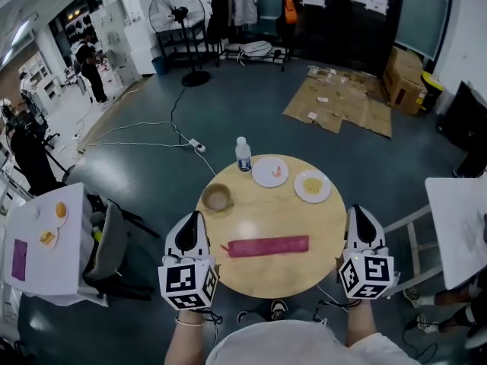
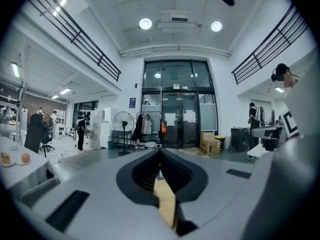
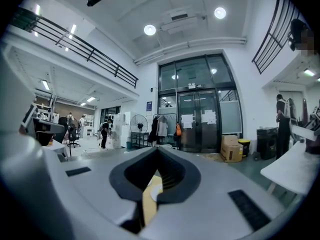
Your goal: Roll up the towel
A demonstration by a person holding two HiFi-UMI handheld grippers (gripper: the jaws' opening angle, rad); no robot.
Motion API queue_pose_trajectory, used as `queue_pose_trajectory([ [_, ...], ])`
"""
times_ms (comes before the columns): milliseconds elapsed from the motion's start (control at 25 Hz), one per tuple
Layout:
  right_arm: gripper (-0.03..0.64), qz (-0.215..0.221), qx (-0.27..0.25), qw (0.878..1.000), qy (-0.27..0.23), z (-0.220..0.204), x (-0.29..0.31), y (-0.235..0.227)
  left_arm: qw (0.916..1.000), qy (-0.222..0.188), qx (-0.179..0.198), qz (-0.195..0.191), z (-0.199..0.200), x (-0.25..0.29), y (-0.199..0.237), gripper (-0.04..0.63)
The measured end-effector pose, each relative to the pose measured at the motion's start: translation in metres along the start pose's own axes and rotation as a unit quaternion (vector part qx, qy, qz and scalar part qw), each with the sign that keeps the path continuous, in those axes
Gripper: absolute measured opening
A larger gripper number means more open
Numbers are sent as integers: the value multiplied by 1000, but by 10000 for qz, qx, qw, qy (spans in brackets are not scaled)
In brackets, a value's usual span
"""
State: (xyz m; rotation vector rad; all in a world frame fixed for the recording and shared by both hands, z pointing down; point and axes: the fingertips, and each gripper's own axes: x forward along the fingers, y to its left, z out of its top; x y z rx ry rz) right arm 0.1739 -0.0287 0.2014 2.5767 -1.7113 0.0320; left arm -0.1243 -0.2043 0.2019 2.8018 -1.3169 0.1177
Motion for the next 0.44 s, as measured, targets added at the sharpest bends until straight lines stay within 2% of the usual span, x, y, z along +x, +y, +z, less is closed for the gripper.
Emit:
queue_pose_trajectory([
  [440, 0, 56, -46, 9999, 101, -6, -6, -1, 9999, 111, -74, -30, -10, -4, -6, -5],
])
